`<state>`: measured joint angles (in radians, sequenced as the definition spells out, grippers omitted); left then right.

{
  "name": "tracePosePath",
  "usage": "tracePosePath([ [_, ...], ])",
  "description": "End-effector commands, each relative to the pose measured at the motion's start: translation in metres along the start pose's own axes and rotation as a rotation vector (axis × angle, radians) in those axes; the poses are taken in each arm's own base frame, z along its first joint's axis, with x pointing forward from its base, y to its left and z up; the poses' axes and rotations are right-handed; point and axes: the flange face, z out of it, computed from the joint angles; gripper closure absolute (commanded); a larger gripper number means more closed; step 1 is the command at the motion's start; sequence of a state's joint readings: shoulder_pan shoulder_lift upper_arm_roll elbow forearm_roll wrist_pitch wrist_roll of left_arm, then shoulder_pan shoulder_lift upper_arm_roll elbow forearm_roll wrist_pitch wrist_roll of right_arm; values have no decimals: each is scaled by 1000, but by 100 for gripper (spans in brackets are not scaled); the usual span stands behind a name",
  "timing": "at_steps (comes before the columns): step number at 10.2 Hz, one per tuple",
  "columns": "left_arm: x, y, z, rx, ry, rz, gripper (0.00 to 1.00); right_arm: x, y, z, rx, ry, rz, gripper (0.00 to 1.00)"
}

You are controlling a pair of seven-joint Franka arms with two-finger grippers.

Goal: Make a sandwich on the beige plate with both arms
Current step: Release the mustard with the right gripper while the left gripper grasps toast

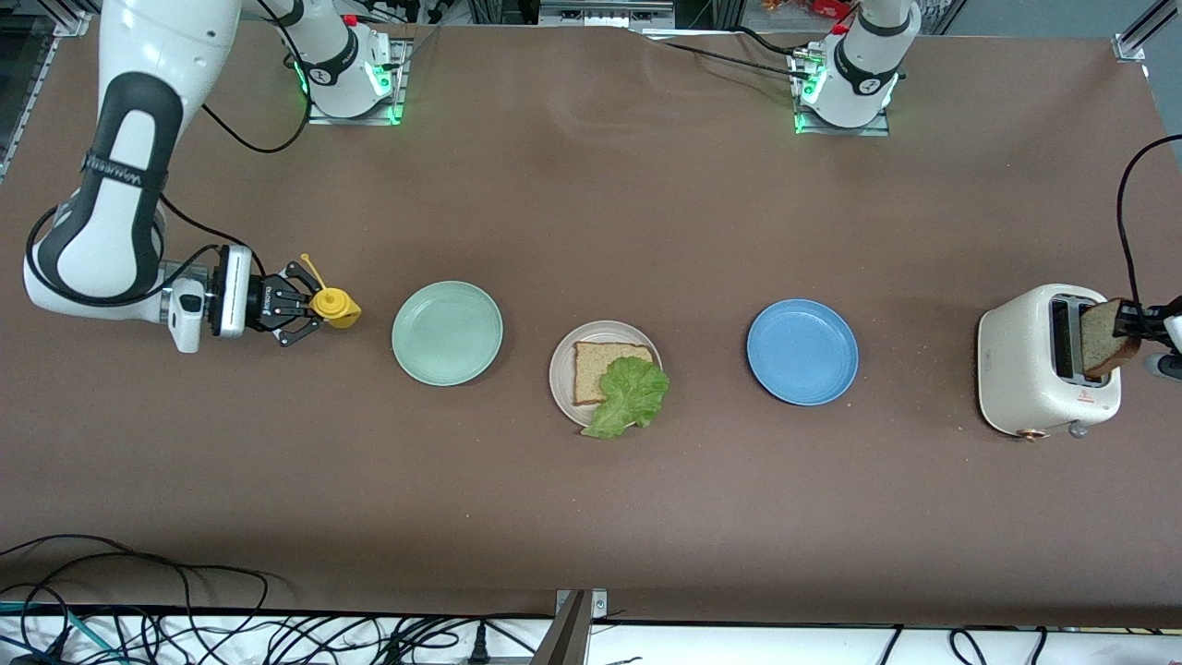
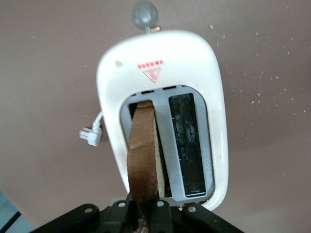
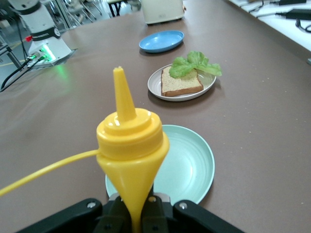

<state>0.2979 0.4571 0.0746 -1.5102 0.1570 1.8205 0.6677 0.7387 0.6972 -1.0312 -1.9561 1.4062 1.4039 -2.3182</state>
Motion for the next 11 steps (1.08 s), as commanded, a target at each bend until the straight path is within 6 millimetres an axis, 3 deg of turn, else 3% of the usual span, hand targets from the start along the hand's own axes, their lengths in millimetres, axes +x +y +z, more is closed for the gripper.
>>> tracePosePath([
  [1, 2, -2, -30, 45, 7, 65, 100, -52, 4, 18, 3, 173, -70, 100],
  [2, 7, 6, -42, 44, 6, 78, 100, -71, 3, 27, -5, 226, -85, 100],
  [5, 23, 44, -73, 2, -32, 117, 100, -78, 6, 29, -7, 227, -113, 100],
  [7, 25, 57, -85, -81, -6, 113, 100, -89, 11, 36, -8, 213, -171, 97],
  [8, 28, 65, -87, -144, 23, 112, 100, -93, 13, 37, -7, 212, -174, 92],
  [10, 46, 101, -91, -183, 10, 114, 100, -100, 13, 37, -7, 205, -166, 90],
  [11, 54, 117, -92, -207, 11, 129, 100, -101, 13, 38, -11, 210, -165, 77],
])
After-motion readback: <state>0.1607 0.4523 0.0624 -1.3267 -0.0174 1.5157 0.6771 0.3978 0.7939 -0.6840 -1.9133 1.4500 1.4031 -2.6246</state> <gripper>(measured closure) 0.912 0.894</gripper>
